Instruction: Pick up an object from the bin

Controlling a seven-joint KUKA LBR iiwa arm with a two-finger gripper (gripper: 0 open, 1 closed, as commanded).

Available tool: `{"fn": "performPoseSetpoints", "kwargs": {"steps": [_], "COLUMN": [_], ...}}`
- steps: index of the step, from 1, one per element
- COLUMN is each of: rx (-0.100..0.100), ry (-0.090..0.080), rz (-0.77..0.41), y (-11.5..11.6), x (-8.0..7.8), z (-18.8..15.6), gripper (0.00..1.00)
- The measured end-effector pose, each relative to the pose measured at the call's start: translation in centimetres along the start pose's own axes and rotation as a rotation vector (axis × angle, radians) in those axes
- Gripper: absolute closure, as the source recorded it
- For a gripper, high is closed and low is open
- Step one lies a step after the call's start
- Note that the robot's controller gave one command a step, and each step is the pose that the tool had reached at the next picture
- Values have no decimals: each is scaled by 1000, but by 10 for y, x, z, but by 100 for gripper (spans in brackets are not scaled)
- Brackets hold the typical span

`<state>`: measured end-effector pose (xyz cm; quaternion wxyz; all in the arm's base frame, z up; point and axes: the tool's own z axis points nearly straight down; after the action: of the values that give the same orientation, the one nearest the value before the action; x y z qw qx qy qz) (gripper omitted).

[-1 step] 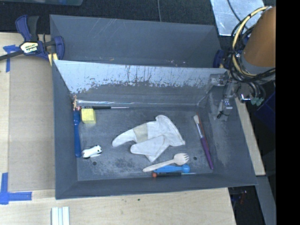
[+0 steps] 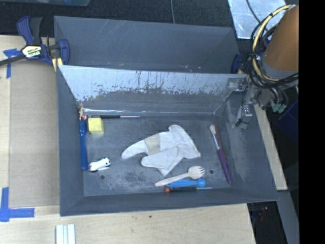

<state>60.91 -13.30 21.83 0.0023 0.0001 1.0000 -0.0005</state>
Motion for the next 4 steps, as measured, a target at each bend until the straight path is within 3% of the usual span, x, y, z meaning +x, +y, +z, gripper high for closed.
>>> {"fn": "performPoseSetpoints", "kwargs": {"steps": [1,2,3,4], "rx": [0,4,-7,12], "ry": [-2,-9,3,-18], "rz": [-197,-293,-519,-742], "y": [68,98,202,173], "x": [16,38,53,27], "z": [101,68,120,147], "gripper": [0,0,0,0]}}
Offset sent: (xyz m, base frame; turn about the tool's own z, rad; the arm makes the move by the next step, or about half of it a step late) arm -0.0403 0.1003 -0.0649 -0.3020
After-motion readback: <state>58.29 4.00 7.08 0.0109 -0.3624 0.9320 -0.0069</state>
